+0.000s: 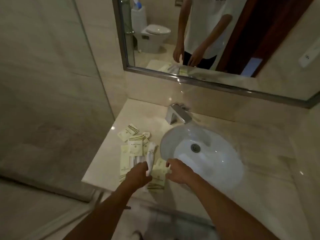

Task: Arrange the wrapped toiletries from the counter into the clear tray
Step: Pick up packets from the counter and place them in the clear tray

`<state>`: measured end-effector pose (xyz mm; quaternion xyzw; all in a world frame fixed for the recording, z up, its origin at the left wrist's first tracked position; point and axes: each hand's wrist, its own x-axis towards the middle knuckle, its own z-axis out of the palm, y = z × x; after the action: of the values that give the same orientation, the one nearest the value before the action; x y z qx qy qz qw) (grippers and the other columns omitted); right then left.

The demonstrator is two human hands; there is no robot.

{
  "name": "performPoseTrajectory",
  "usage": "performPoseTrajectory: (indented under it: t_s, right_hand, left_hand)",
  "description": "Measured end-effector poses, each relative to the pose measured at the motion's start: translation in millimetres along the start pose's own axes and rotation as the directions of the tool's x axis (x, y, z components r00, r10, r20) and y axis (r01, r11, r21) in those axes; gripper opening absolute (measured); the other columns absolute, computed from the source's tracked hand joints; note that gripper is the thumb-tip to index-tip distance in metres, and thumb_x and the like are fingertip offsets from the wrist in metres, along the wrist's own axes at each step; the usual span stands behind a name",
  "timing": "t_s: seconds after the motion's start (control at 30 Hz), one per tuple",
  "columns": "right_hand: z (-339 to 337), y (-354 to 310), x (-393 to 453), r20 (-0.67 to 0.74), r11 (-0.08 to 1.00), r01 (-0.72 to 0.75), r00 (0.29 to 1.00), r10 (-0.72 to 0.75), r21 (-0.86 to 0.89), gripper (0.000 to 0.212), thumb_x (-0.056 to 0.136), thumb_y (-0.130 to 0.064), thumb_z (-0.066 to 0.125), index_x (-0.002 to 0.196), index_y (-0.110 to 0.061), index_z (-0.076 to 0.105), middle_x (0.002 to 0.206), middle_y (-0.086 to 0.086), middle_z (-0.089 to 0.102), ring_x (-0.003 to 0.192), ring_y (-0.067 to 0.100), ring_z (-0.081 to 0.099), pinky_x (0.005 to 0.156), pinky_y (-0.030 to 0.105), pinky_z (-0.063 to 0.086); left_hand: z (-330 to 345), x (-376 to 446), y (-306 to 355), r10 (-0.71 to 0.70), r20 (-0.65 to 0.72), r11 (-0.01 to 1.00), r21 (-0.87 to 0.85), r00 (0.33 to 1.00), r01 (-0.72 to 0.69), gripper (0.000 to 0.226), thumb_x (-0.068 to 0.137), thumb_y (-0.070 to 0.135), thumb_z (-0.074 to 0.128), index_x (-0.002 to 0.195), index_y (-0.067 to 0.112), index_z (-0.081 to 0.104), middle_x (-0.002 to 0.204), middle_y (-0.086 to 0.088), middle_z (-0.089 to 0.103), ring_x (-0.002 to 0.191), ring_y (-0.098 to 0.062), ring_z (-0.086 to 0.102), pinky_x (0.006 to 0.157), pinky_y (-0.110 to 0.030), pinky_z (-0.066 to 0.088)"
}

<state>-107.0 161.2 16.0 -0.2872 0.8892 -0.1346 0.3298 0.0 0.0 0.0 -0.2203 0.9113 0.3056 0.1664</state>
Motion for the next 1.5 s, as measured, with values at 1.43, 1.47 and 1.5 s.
performPoseTrajectory:
  t_s: [1.43, 1.47, 1.5]
  right_hand:
    - [0, 45, 0, -0.271, 0.805, -0.166, 0.887, 0.375, 0.569, 0.017, 0.094, -0.024, 0.058, 0.109, -0.018, 0.051, 0.104, 0.003, 0.058, 0.093, 0.024, 0.059, 0.073, 0.035, 0.049]
    - [-2, 48, -4, -0.267, 0.786, -0.162, 0.884, 0.385, 0.596, 0.022, 0.093, -0.023, 0.061, 0.111, -0.017, 0.05, 0.105, 0.003, 0.057, 0.093, 0.024, 0.06, 0.077, 0.038, 0.051]
    - [-3, 51, -8, -0.26, 0.776, -0.156, 0.886, 0.383, 0.611, 0.027, 0.091, -0.022, 0.065, 0.113, -0.018, 0.049, 0.107, 0.003, 0.056, 0.093, 0.024, 0.059, 0.079, 0.039, 0.051]
  left_hand:
    - [55, 30, 17, 0.061, -0.19, 0.998, -0.022, 0.98, -0.066, 0.044, 0.085, 0.038, 0.064, 0.116, 0.01, 0.051, 0.116, -0.011, 0.058, 0.103, -0.026, 0.055, 0.081, -0.034, 0.047]
    - [59, 31, 19, 0.063, -0.192, 0.998, 0.01, 0.979, -0.063, 0.045, 0.085, 0.04, 0.063, 0.116, 0.009, 0.05, 0.117, -0.012, 0.057, 0.104, -0.027, 0.054, 0.082, -0.035, 0.047]
    - [62, 32, 22, 0.06, -0.189, 0.997, 0.049, 0.98, -0.051, 0.047, 0.086, 0.042, 0.063, 0.116, 0.009, 0.05, 0.117, -0.012, 0.057, 0.105, -0.028, 0.054, 0.084, -0.036, 0.048]
